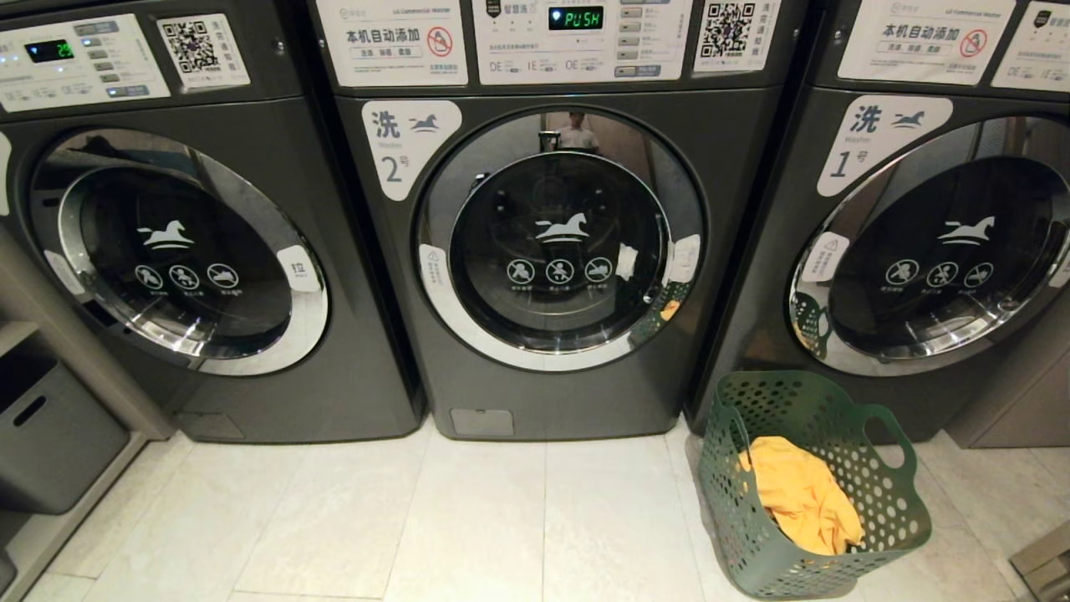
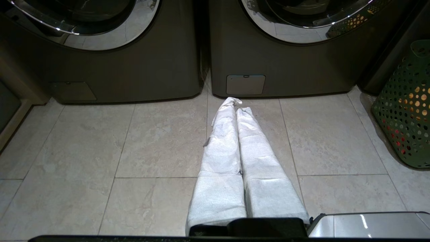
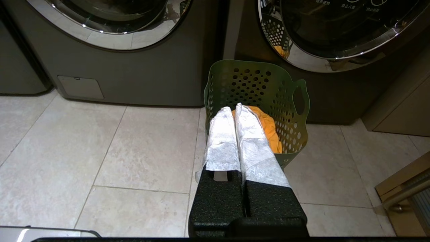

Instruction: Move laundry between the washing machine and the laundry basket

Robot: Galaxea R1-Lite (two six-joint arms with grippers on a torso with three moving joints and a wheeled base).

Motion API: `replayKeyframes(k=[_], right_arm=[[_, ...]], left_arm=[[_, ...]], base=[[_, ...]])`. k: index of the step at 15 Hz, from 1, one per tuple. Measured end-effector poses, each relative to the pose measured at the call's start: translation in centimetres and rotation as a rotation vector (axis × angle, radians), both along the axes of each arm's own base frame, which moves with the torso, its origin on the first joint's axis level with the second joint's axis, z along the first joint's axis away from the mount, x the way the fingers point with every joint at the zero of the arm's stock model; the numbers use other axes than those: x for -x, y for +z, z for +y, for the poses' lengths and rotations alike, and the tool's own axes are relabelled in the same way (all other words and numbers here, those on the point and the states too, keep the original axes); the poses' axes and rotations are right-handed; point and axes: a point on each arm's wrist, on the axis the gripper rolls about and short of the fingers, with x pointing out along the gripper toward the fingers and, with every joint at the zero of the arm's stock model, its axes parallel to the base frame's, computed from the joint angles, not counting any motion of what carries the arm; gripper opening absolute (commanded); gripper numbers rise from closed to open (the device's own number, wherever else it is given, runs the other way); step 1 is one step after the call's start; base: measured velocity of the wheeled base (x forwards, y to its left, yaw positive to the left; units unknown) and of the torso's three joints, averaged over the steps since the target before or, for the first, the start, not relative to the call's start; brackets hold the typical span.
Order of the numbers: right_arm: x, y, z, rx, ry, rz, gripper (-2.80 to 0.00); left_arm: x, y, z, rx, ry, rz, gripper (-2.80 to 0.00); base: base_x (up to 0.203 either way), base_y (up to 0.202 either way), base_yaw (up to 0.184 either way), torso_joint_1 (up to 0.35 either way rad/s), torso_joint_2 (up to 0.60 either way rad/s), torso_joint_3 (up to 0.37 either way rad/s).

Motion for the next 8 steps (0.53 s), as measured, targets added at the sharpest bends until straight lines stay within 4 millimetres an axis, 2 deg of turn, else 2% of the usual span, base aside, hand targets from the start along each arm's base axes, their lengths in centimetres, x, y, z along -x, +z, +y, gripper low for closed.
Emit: replayKeyframes(k=[8], right_arm=[[0.0, 0.0, 0.0, 0.0, 0.0, 0.0, -2.8]], left_arm=[[0.0, 0.0, 0.0, -0.004, -0.002, 0.0, -2.8]], base=[[0.0, 0.0, 0.0, 0.0, 0.0, 0.0]])
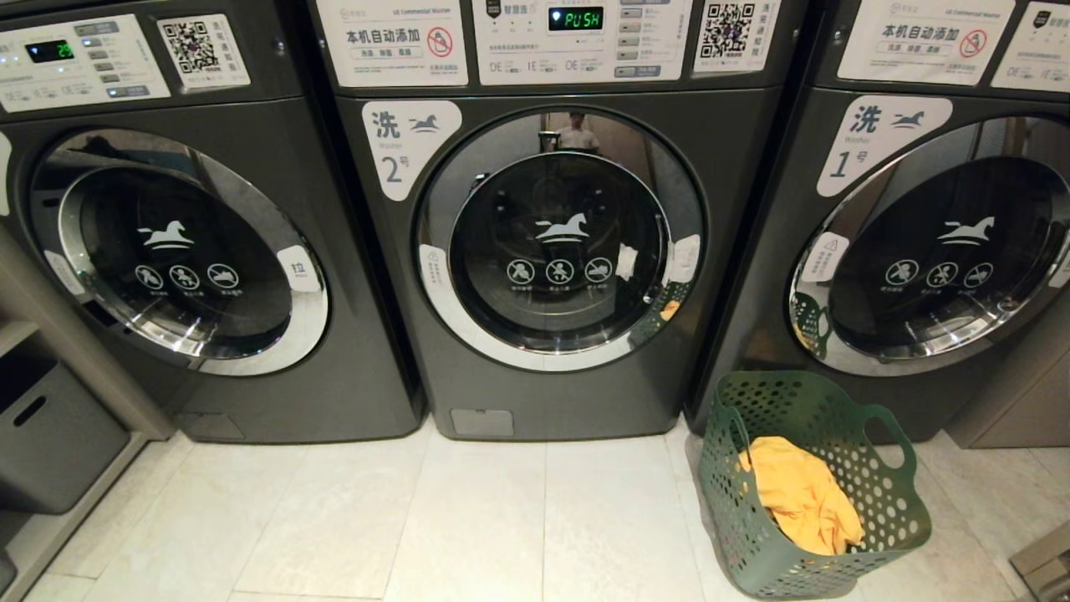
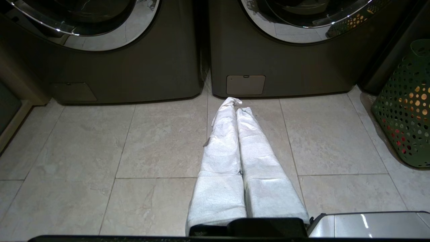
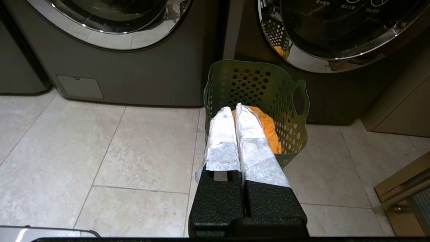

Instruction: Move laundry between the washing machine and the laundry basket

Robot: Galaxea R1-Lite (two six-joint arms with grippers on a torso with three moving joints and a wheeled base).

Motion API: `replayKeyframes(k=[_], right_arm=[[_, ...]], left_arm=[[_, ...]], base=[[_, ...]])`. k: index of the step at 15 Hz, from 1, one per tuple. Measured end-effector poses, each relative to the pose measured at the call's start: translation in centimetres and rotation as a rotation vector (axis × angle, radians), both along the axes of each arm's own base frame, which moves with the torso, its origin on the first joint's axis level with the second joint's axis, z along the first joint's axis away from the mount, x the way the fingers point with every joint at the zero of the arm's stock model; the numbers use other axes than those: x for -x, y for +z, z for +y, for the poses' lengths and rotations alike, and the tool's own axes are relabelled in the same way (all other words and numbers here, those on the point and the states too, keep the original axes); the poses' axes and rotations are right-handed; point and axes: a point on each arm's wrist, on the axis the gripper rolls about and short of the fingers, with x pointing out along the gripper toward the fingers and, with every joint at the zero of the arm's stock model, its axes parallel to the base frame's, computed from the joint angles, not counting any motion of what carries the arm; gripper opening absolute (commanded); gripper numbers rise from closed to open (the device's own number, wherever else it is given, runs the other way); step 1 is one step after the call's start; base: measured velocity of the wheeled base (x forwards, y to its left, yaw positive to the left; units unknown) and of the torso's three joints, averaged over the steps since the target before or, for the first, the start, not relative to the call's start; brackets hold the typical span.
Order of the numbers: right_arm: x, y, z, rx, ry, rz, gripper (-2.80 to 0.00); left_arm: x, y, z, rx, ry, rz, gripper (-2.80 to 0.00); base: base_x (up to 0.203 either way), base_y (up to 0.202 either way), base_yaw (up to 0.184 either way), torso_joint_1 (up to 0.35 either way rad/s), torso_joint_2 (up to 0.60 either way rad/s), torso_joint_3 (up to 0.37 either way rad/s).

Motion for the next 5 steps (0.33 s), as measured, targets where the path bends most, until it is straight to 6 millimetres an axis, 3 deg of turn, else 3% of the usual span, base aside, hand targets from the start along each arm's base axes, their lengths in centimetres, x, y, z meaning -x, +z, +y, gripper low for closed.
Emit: replayKeyframes(k=[5], right_arm=[[0.0, 0.0, 0.0, 0.001, 0.0, 0.0, -2.8]], left_arm=[[0.01, 0.01, 0.0, 0.001, 0.0, 0.0, -2.8]], base=[[0.0, 0.0, 0.0, 0.0, 0.0, 0.0]])
